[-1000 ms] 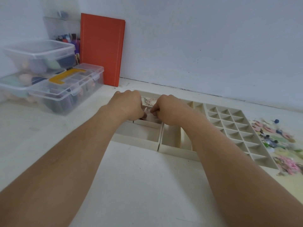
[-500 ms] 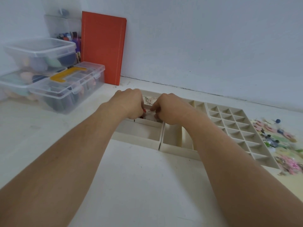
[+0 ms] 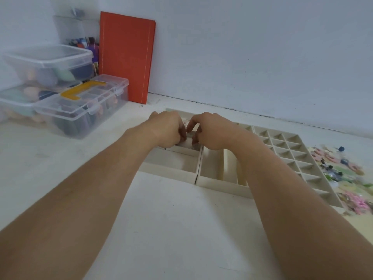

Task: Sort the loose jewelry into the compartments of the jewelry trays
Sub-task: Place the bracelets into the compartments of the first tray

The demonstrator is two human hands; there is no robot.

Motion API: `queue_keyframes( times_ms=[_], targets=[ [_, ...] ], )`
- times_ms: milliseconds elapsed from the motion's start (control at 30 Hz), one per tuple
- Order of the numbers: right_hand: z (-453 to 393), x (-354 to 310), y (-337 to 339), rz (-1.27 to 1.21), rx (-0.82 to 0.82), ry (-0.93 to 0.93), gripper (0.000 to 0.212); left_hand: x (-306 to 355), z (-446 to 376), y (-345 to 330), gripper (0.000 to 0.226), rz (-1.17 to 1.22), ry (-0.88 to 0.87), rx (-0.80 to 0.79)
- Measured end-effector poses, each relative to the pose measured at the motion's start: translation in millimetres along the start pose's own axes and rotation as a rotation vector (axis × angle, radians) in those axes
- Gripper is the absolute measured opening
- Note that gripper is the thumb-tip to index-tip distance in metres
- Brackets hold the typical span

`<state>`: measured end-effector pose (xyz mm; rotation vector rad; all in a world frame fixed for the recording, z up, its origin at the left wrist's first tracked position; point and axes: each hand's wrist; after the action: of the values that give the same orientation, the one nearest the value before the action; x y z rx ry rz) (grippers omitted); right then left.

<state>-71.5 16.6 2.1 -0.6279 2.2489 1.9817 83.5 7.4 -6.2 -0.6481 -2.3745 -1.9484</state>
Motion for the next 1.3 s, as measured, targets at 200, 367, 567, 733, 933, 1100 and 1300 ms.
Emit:
queue_keyframes(
  times_ms=[200, 367, 567, 733, 933, 1100, 1300],
  targets=[
    [0, 0, 3, -0.057, 0.004, -0.009, 0.023, -3, 0, 3, 0.024, 0.012, 0.014, 0.033],
    [-1, -1, 3, -0.035, 0.004, -0.013, 0.019, -12, -4, 8, 0.015, 0.038, 0.088, 0.102],
    [-1, -3, -1, 0.054, 0.025, 0.015, 0.03, -24, -8, 8, 0.016, -0.135, 0.08, 0.08],
    [1, -4, -5, 0.181, -0.05, 0.041, 0.042, -19, -8, -4, 0.022, -0.177, -0.042, 0.038],
    [2, -4, -4, 0.196, 0.026, 0.02, 0.03, -23, -10, -5, 0.021, -0.161, -0.02, 0.076],
    [7, -4, 15, 0.081, 0.152, -0.018, 0.029, -18, -12, 3, 0.022, -0.097, 0.021, 0.303],
    [51, 31, 76, -0.077, 0.311, -0.029, 0.025, 24, 2, 17, 0.011, 0.525, -0.008, 0.282]
  ],
)
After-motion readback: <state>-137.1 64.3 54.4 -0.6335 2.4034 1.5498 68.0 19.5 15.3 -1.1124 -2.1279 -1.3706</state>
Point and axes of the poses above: each hand's wrist, its own z-axis away from the middle knuckle, its own y-axis out of the back of the hand, x = y × z, and after that the axes turned 12 degrees about x, right-handed
